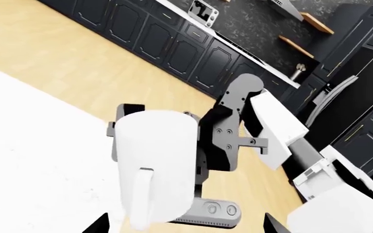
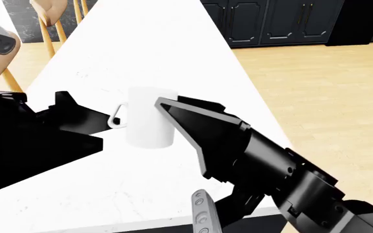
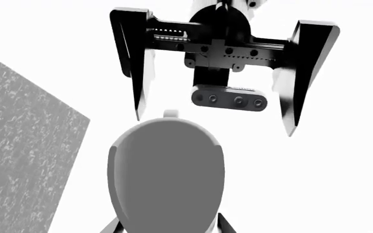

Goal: A wet mug is on the counter and needs to be dried. Pick it up and place it upside down in the open cabinet.

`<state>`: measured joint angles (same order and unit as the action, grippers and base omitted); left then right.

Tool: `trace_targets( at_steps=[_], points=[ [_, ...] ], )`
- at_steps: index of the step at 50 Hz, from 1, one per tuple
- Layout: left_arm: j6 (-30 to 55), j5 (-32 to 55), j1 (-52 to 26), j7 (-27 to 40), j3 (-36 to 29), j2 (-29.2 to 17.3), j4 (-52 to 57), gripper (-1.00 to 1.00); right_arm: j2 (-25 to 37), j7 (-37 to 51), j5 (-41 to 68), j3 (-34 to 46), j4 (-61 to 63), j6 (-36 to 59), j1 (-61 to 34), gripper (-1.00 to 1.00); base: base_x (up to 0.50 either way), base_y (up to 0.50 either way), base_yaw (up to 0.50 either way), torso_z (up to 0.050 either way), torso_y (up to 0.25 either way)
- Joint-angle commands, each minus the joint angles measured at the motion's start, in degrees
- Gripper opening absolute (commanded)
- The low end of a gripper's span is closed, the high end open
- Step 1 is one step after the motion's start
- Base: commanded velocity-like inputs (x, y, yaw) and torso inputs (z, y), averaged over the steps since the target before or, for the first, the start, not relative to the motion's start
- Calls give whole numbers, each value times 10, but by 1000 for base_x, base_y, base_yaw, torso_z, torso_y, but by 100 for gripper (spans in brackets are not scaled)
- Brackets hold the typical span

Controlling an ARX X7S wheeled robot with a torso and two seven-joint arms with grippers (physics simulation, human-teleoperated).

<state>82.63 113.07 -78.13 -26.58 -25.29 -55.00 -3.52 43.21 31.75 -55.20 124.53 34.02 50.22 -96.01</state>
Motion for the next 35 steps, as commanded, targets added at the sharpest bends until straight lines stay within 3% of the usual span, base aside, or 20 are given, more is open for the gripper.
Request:
trace_targets(
  at_steps=[1, 35],
  points=[
    [-9, -16, 3, -10, -7, 13, 9, 100, -4, -3, -13, -7, 0, 3, 3, -100, 0, 0, 0, 0, 0],
    [-31, -71, 8, -30, -29, 35, 22, 100, -6, -5, -13, -20, 1, -6, 13, -100, 0, 0, 0, 0, 1]
  ],
)
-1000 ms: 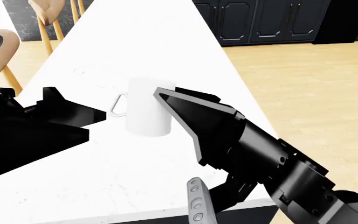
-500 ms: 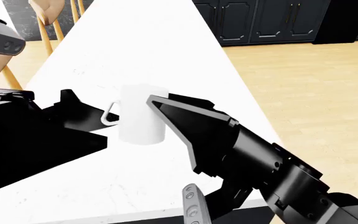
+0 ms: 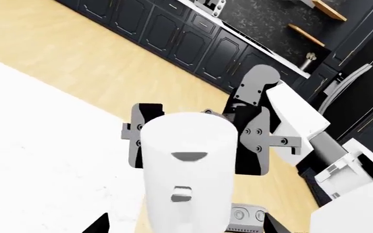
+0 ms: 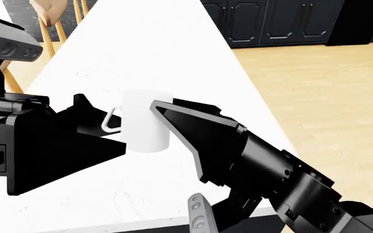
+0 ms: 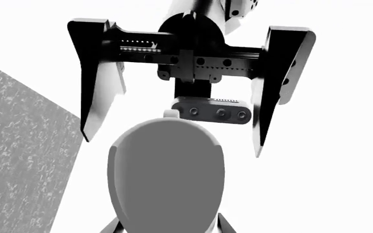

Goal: A wet mug is on the counter and needs to be dried. Pick it up and place it upside down in the open cabinet.

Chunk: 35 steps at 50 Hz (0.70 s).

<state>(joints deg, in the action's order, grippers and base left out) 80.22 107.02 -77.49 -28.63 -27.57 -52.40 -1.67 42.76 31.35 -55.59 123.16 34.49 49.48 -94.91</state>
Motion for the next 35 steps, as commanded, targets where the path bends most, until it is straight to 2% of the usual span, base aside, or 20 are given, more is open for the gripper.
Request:
trace_targets(
  at_steps=[1, 20, 35],
  points=[
    [-7, -11, 2, -10, -6, 10, 3, 100, -1, -1, -10, -7, -3, 2, 3, -100, 0, 0, 0, 0, 0],
    [-31, -40, 10, -25, -12, 31, 18, 100, -1, 0, -10, -13, -5, -3, 9, -100, 0, 0, 0, 1, 0],
    [-35, -22, -2, -6, -22, 44, 12, 100, 3, -1, -14, -14, -6, -7, 15, -100, 0, 0, 0, 0, 1]
  ],
)
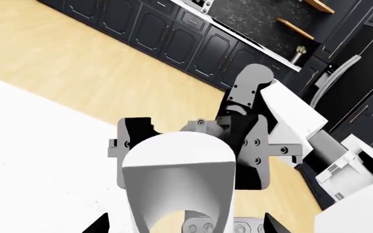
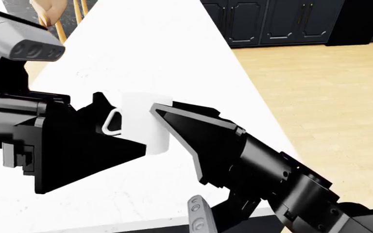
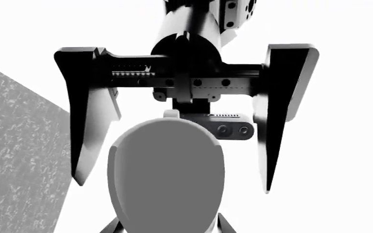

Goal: A wet mug is on the counter and needs to be dried. Pick it up and place it upside down in the open cabinet.

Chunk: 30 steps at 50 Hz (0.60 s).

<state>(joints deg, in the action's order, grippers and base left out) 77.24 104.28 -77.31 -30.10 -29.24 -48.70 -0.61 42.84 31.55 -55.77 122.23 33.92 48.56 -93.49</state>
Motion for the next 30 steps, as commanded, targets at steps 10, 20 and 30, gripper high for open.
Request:
trace_targets(
  at_steps=[10, 20, 30],
  points=[
    [-9, 19, -8, 16, -8, 7, -1, -100, 2, -4, -16, -5, -2, 1, 6, -100, 0, 0, 0, 0, 0],
    [-38, 27, -1, 49, 0, 3, 2, -100, 4, -5, -18, -7, -2, -1, 9, -100, 0, 0, 0, 0, 0],
    [-53, 26, 6, 72, 2, -1, 16, -100, 11, -1, -16, -11, 3, -8, 8, -100, 0, 0, 0, 0, 0]
  ],
)
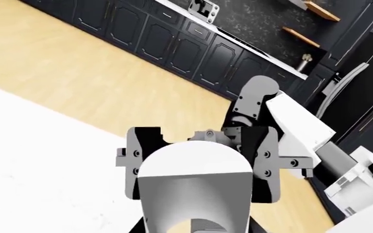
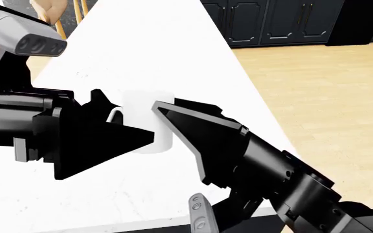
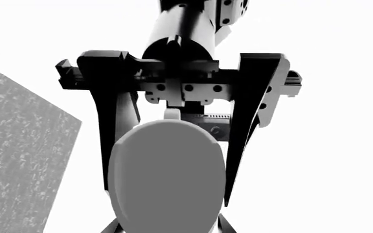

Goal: A wet mug is on the counter and needs to be dried. Pick it up and place it upside down in the open cabinet.

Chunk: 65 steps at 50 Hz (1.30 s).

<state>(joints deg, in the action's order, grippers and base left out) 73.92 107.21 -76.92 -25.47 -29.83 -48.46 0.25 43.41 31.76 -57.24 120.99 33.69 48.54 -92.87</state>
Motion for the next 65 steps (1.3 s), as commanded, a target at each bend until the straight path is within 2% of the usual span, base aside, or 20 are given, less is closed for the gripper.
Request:
trace_targets(
  at_steps=[1, 26, 36, 41, 49, 53, 58, 65],
  points=[
    [-20, -5, 2, 25, 8, -4, 8, -100, 7, -1, -2, 1, 7, -9, 1, 100, 0, 0, 0, 0, 0],
    [-61, -18, 33, 82, 28, -45, 67, -100, 74, 22, 55, -38, 11, 4, 9, 100, 0, 0, 0, 0, 0],
    [-115, -24, 94, 134, 62, -95, 132, -100, 105, 58, 168, -129, 74, 82, 72, 100, 0, 0, 0, 0, 0],
    [-162, -17, 140, 162, 94, -121, 173, -100, 127, 99, 381, -301, 135, 99, 144, 100, 0, 0, 0, 0, 2],
    [-245, -18, 232, 223, 148, -159, 252, -100, 145, 200, 795, -676, 180, 77, 305, 100, 0, 0, 0, 1, 0],
    [-284, -41, 272, 266, 167, -166, 278, -100, 142, 250, 975, -820, 178, 66, 361, 100, 0, 0, 0, 0, 0],
    [-338, -81, 347, 305, 200, -177, 310, -100, 157, 283, 1107, -916, 160, -9, 437, 100, 0, 0, 0, 0, 0],
    [-409, -148, 465, 358, 255, -187, 358, -100, 172, 270, 1145, -959, 125, -117, 540, 100, 0, 0, 0, 0, 0]
  ],
)
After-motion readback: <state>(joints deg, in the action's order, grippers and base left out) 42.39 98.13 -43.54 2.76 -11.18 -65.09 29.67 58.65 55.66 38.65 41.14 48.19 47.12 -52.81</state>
